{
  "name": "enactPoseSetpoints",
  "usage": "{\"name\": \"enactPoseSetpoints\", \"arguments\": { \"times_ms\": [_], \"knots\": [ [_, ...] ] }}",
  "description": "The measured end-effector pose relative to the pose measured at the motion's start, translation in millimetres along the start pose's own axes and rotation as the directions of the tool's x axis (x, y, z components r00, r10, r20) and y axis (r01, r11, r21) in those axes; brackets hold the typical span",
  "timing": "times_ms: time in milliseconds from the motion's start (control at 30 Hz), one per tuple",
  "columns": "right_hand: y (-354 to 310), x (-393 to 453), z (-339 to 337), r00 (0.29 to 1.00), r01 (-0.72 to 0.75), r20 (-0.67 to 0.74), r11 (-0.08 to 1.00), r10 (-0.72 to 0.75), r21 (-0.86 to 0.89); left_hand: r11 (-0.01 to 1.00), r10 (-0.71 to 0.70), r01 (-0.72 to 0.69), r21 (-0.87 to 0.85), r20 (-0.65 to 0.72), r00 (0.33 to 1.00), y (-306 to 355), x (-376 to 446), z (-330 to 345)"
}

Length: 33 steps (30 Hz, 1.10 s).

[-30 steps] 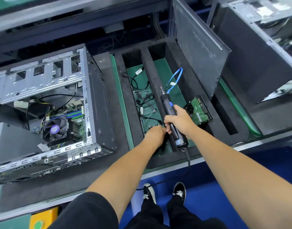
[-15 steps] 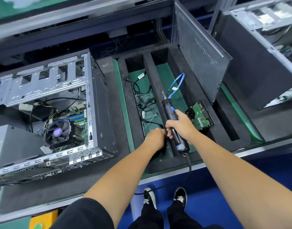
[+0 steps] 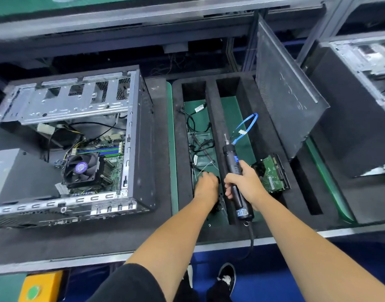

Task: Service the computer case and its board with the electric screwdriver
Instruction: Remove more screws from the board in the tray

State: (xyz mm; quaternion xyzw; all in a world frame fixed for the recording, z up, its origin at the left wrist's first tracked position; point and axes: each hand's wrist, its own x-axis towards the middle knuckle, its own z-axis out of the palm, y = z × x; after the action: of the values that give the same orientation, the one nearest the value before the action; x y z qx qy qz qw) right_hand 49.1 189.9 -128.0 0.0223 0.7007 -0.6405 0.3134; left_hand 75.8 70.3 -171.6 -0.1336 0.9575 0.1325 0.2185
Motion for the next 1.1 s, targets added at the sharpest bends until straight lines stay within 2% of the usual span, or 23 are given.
{"name": "enactPoseSetpoints", "arguments": {
  "times_ms": [200,367,533,733,1000,1100],
  "knots": [
    [-1,-2,1,1.0,0.003,-0.005,1.0,-0.003,-0.014,0.996,-0.037,0.043,-0.079,0.077,0.996,-2,1,-9],
    [-2,-3,2,1.0,0.01,-0.013,1.0,-0.01,-0.014,0.994,-0.025,0.033,-0.108,0.079,0.997,-2,-2,-10],
    [-1,-3,1,1.0,0.011,-0.016,1.0,-0.011,-0.024,0.997,0.044,-0.044,-0.068,-0.005,0.999,-3,-5,-7],
    [-3,-5,3,1.0,0.012,-0.019,1.0,-0.012,-0.029,0.994,0.112,-0.112,0.001,-0.034,0.993,-4,-7,-5],
    [-7,-8,4,0.999,0.014,-0.028,0.999,-0.015,-0.041,0.994,0.104,-0.105,-0.029,-0.04,0.994,-3,-8,-7],
    [-7,-9,4,1.0,0.009,-0.028,0.999,-0.011,-0.048,0.993,0.066,-0.071,-0.094,-0.055,0.996,-3,-9,-9]
  ]
}}
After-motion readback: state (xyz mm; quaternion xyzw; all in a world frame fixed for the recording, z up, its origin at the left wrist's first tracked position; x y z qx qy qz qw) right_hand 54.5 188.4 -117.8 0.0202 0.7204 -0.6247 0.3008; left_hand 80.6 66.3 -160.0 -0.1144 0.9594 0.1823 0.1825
